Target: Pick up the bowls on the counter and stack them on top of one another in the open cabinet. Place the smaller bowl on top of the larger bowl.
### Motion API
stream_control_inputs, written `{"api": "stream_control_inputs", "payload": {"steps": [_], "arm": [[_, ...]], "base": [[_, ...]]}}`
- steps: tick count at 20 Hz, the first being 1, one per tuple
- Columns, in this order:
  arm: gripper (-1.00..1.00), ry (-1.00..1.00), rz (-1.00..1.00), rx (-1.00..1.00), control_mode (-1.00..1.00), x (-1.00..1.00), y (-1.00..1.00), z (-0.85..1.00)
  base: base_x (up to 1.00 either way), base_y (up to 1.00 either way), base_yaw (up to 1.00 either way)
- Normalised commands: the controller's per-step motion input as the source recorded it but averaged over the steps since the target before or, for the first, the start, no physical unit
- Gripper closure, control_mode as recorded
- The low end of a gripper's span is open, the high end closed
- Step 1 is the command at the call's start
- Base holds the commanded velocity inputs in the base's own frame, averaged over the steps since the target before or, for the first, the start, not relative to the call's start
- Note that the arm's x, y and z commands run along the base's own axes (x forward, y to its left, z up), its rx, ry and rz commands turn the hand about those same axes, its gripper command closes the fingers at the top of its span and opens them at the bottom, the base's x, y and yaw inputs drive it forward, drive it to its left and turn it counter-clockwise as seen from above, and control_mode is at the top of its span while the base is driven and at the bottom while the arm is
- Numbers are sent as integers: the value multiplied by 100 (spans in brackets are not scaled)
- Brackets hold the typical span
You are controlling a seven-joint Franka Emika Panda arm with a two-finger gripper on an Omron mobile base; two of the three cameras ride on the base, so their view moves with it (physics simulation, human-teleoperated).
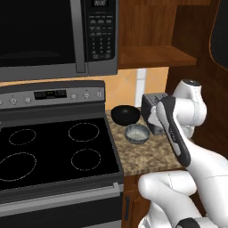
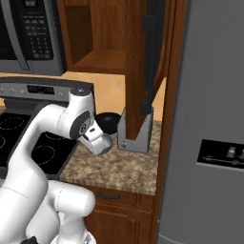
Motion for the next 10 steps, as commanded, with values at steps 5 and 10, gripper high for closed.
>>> {"api": "stream_control_inputs", "payload": {"steps": [5,10], "arm": [[-100,0,-5,0,-100,40,0,-35],[-100,0,-5,0,-100,38,2,-21]], "base": [[0,0,0],[0,0,0]]}}
